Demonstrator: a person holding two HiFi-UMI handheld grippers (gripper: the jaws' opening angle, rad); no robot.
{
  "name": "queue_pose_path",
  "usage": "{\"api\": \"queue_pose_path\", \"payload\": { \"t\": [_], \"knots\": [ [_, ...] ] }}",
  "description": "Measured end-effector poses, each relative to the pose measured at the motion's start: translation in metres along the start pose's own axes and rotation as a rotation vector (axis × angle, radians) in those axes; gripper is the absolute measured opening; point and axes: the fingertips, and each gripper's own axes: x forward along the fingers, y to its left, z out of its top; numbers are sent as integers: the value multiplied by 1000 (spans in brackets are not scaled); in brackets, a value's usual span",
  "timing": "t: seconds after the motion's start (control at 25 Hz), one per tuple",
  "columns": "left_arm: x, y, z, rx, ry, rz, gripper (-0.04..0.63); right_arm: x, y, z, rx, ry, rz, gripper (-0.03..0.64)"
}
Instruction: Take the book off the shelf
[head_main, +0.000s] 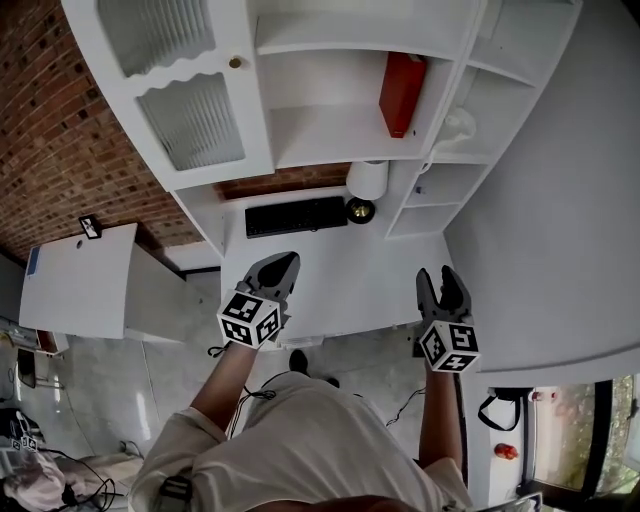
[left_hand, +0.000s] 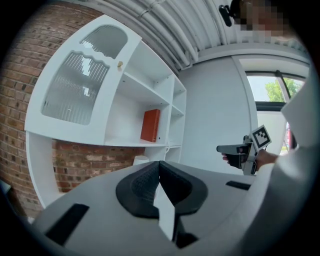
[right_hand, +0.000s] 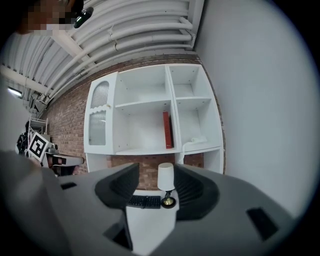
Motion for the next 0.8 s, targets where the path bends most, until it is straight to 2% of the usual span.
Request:
{"api": "queue_pose_path", "payload": {
  "t": [0.24,0.8],
  "knots": [
    [21,22,6,8,3,-39,-6,26,1,10,6,-16,-38,202],
    [62,75,23,6,6,-129,-6,102,12,43,-74,-15,-86,201]
  ]
}}
